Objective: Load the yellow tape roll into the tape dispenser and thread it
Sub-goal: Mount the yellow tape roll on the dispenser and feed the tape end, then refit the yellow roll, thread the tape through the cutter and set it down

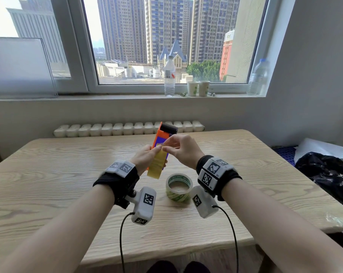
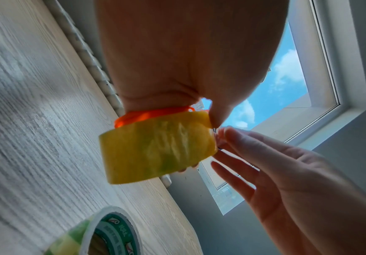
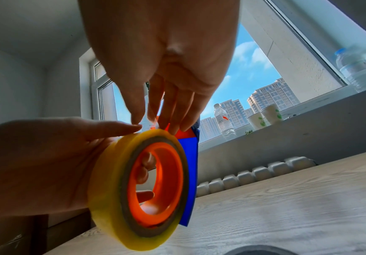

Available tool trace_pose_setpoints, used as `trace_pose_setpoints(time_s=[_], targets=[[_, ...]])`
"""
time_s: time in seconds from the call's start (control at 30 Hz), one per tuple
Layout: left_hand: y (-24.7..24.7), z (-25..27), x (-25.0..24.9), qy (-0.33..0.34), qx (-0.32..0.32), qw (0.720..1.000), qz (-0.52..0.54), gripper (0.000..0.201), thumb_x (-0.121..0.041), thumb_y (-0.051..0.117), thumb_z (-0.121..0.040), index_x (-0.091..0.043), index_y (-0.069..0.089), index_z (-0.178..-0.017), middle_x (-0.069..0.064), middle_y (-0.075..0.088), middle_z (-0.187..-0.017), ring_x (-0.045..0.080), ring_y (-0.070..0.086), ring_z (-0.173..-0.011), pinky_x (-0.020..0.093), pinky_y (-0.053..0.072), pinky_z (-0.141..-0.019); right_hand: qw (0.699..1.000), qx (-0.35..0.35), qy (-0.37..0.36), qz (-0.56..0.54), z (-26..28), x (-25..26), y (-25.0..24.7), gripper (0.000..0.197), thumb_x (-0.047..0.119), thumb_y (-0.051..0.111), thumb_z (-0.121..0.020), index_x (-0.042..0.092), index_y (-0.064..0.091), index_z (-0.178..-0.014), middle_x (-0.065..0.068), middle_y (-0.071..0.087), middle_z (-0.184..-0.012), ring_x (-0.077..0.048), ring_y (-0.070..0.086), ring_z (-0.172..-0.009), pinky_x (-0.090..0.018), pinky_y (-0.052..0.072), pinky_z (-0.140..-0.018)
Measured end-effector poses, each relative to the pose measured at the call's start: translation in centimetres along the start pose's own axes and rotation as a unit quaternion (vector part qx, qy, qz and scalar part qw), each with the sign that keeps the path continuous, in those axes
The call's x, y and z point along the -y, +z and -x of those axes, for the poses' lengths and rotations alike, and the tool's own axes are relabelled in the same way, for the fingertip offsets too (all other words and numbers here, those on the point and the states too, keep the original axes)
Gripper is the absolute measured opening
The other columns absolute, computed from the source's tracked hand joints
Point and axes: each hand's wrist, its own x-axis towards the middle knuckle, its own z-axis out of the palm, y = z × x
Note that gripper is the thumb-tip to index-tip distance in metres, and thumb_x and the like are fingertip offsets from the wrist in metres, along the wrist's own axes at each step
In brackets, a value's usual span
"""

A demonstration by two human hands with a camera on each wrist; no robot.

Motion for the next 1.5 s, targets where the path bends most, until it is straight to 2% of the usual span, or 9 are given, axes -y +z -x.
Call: trace_pose_setpoints(time_s=[0.1, 0.2, 0.3, 0.43, 0.63, 0.8, 1.03, 1.27, 1.5], targets=[[0.1, 0.0, -0.1, -0.023, 0.000, 0.999, 0.038, 0.030, -0.021, 0.031, -0.098, -0.004, 0.051, -0.112, 0.015, 0.060, -0.082, 0.021, 0.061, -0.061, 0.021, 0.051, -0.045, 1.000, 0.003, 0.009, -0.007, 0.1, 0.1, 0.0, 0.036, 0.029, 0.073, -0.077, 0.006, 0.066, -0.104, -0.008, 0.069, -0.108, -0.019, 0.065, -0.099, -0.036, 0.051, -0.093], [0.0, 0.0, -0.3, -0.038, -0.010, 0.996, 0.082, 0.035, -0.021, 0.030, -0.096, -0.002, 0.050, -0.117, 0.018, 0.061, -0.093, 0.025, 0.059, -0.075, 0.032, 0.052, -0.059, 0.999, 0.039, 0.024, -0.007, 0.5, 0.1, 0.4, 0.075, 0.033, 0.081, -0.067, 0.006, 0.046, -0.128, -0.005, 0.057, -0.119, -0.014, 0.054, -0.105, -0.020, 0.046, -0.088], [0.0, 0.0, -0.8, -0.026, -0.001, 0.996, 0.085, 0.032, -0.022, 0.029, -0.097, -0.004, 0.053, -0.110, 0.013, 0.062, -0.089, 0.023, 0.060, -0.079, 0.034, 0.048, -0.067, 0.998, 0.003, 0.066, -0.012, 0.6, -0.2, 1.1, 0.092, 0.043, 0.083, -0.061, 0.008, 0.034, -0.130, -0.008, 0.052, -0.117, -0.017, 0.053, -0.103, -0.031, 0.048, -0.090], [0.2, -0.1, -1.3, -0.009, 0.001, 0.995, 0.096, 0.031, -0.019, 0.031, -0.097, 0.000, 0.052, -0.109, 0.015, 0.060, -0.091, 0.024, 0.059, -0.079, 0.034, 0.048, -0.068, 0.997, -0.018, 0.073, -0.033, 1.0, 0.3, 1.8, 0.079, 0.040, 0.083, -0.061, 0.010, 0.040, -0.121, 0.001, 0.057, -0.095, -0.011, 0.058, -0.082, -0.028, 0.052, -0.079], [0.1, -0.2, -1.2, 0.022, -0.026, 0.995, 0.089, 0.026, -0.017, 0.035, -0.098, -0.008, 0.054, -0.085, 0.010, 0.059, -0.082, 0.020, 0.059, -0.072, 0.035, 0.049, -0.068, 0.995, -0.073, 0.064, 0.008, 0.9, 1.0, 1.7, 0.059, 0.039, 0.083, -0.062, 0.006, 0.059, -0.105, -0.007, 0.068, -0.098, -0.016, 0.064, -0.085, -0.028, 0.053, -0.077], [-0.4, -0.3, -1.2, 0.010, -0.042, 0.994, 0.096, 0.024, -0.014, 0.033, -0.097, -0.004, 0.053, -0.107, 0.013, 0.059, -0.091, 0.023, 0.058, -0.079, 0.037, 0.048, -0.073, 0.993, -0.091, 0.075, 0.024, 0.6, 1.2, 1.1, 0.049, 0.035, 0.082, -0.066, 0.007, 0.065, -0.102, -0.008, 0.071, -0.101, -0.018, 0.065, -0.090, -0.028, 0.051, -0.078], [0.0, -0.6, -1.2, 0.025, -0.071, 0.997, 0.029, 0.020, -0.002, 0.037, -0.094, 0.002, 0.056, -0.098, 0.022, 0.055, -0.101, 0.025, 0.057, -0.078, 0.039, 0.050, -0.073, 0.990, -0.100, 0.089, 0.040, 0.8, 1.7, 1.0, 0.043, 0.033, 0.080, -0.068, 0.008, 0.066, -0.100, -0.008, 0.072, -0.100, -0.014, 0.059, -0.079, -0.024, 0.045, -0.071], [-0.1, -1.9, -0.4, -0.001, -0.097, 0.995, 0.005, 0.032, -0.009, 0.042, -0.093, 0.008, 0.050, -0.119, 0.027, 0.059, -0.115, 0.040, 0.060, -0.103, 0.054, 0.048, -0.091, 0.984, -0.120, 0.106, 0.075, 0.9, 1.9, 1.2, 0.047, 0.037, 0.080, -0.067, 0.008, 0.063, -0.100, -0.008, 0.071, -0.100, -0.022, 0.066, -0.091, -0.028, 0.049, -0.075], [-0.1, -2.5, 0.4, -0.012, -0.119, 0.993, 0.006, 0.034, -0.010, 0.043, -0.093, 0.004, 0.044, -0.124, 0.027, 0.056, -0.123, 0.036, 0.059, -0.102, 0.046, 0.052, -0.077, 0.990, -0.077, 0.112, 0.032, 1.0, 0.9, 0.6, 0.051, 0.026, 0.083, -0.065, 0.006, 0.061, -0.106, -0.009, 0.069, -0.105, -0.020, 0.063, -0.093, -0.028, 0.051, -0.081]])
